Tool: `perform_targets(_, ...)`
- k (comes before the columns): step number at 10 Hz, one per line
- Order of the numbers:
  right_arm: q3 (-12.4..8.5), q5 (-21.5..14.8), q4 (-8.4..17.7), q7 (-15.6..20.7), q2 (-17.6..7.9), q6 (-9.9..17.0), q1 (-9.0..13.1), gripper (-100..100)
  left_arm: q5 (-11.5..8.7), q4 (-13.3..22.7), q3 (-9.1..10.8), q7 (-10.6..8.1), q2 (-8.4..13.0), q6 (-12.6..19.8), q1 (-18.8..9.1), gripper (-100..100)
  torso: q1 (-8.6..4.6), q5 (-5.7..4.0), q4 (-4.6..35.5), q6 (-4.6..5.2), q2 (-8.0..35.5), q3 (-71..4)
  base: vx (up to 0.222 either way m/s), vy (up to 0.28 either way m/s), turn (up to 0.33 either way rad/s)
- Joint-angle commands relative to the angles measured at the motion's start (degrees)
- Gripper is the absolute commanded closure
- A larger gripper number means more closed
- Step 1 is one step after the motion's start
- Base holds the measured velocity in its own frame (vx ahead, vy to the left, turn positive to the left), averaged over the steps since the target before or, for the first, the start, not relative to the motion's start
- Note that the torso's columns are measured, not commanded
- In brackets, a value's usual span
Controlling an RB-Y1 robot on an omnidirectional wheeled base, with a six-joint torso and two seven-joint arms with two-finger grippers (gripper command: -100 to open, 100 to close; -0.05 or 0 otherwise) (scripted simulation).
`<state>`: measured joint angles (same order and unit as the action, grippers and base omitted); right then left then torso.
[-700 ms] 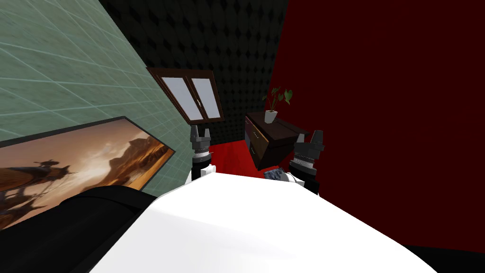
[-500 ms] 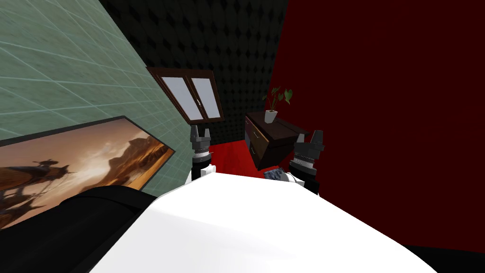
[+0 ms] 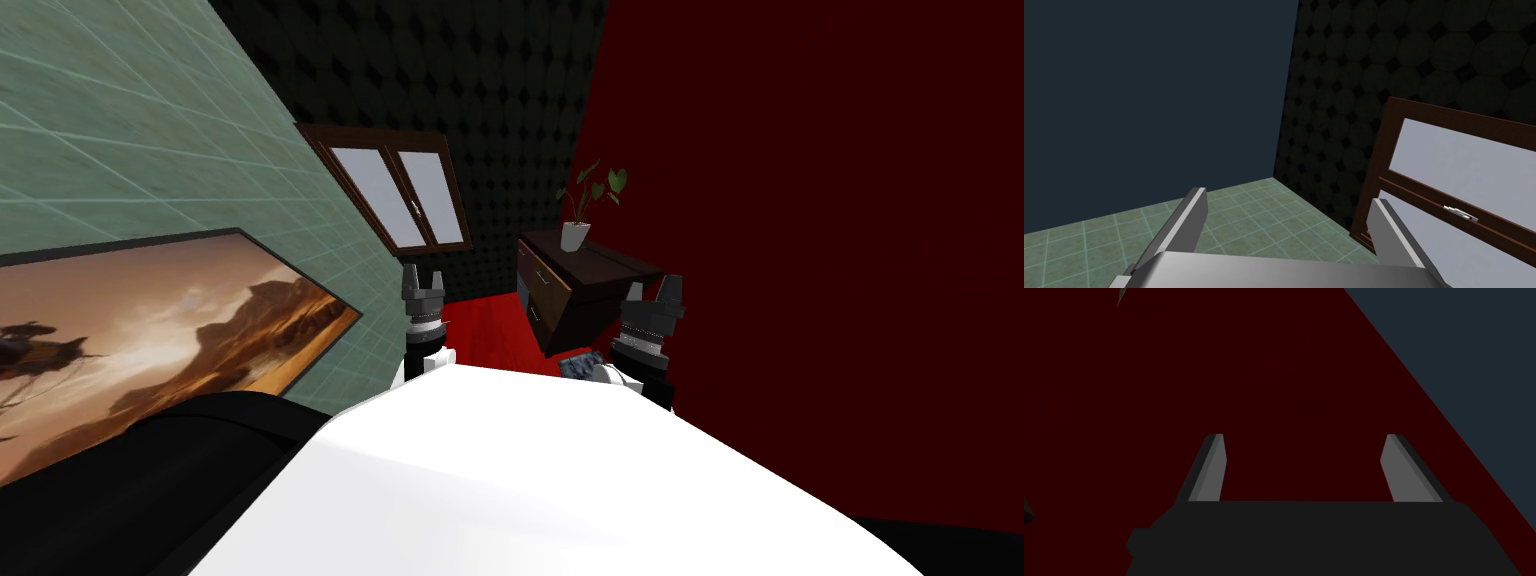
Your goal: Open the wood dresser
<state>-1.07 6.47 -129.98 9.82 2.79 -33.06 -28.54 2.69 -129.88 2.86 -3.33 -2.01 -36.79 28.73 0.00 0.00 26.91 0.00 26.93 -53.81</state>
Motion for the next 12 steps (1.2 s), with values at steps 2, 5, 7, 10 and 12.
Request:
perform_targets(2, 0.00, 0.00, 0.00, 0.00, 0.00, 0.00, 0.00, 0, 0.00, 0.00, 0.00, 0.00, 0.00, 0.00, 0.00, 0, 0.00, 0.00, 8.46, 0.00, 8.46, -16.92, 0.000, 0.000, 0.000)
perform_targets(5, 0.23, -2.37, 1.17, 0.30, -6.09, -0.39, 0.97, -100, 0.00, 0.02, 0.00, 0.00, 0.00, 0.00, 0.01, 0, 0.04, 0.01, 15.12, 0.00, 15.11, -30.47, 0.024, 0.020, -0.018)
perform_targets(7, 0.35, -3.54, 1.71, 0.46, -8.46, -0.59, 1.43, -100, 0.00, 0.02, 0.00, 0.00, 0.00, 0.00, 0.01, 0, 0.05, 0.01, 15.33, 0.00, 15.27, -30.79, 0.037, 0.033, -0.018)
perform_targets(10, 0.81, -8.23, 3.64, 1.09, -13.66, -1.46, 3.26, -100, 0.00, 0.03, 0.00, 0.00, -0.01, 0.00, 0.01, 0, 0.05, 0.01, 15.37, 0.00, 15.33, -30.77, 0.049, 0.047, -0.037)
perform_targets(12, 1.20, -11.91, 5.12, 1.64, -16.97, -2.23, 4.78, -100, 0.00, 0.02, -0.01, 0.00, -0.01, 0.00, 0.02, 0, 0.06, 0.02, 15.35, -0.01, 15.29, -30.80, 0.078, 0.076, -0.046)
